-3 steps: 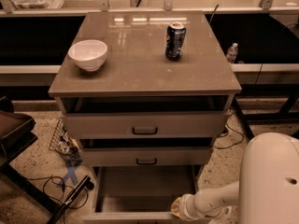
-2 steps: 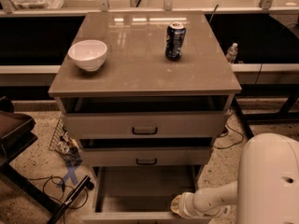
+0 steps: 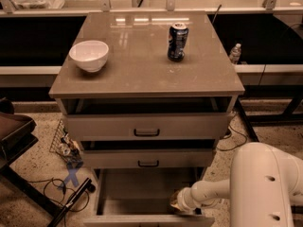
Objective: Open bottom drawer
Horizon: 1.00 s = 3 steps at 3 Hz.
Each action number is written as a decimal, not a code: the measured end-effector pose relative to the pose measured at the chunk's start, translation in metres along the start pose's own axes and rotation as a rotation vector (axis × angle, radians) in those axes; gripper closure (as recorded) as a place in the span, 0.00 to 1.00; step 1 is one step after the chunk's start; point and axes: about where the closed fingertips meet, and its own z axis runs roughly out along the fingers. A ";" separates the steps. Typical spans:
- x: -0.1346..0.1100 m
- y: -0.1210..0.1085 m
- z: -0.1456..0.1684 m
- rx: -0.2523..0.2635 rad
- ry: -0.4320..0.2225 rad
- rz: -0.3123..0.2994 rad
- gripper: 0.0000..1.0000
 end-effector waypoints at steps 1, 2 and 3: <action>0.000 -0.003 0.001 0.000 -0.001 0.002 1.00; 0.008 0.011 0.007 -0.019 0.011 0.017 1.00; 0.032 0.042 0.015 -0.062 0.024 0.051 1.00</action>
Offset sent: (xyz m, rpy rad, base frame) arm -0.0252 -0.0048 -0.0223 -0.0127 0.0568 -0.0167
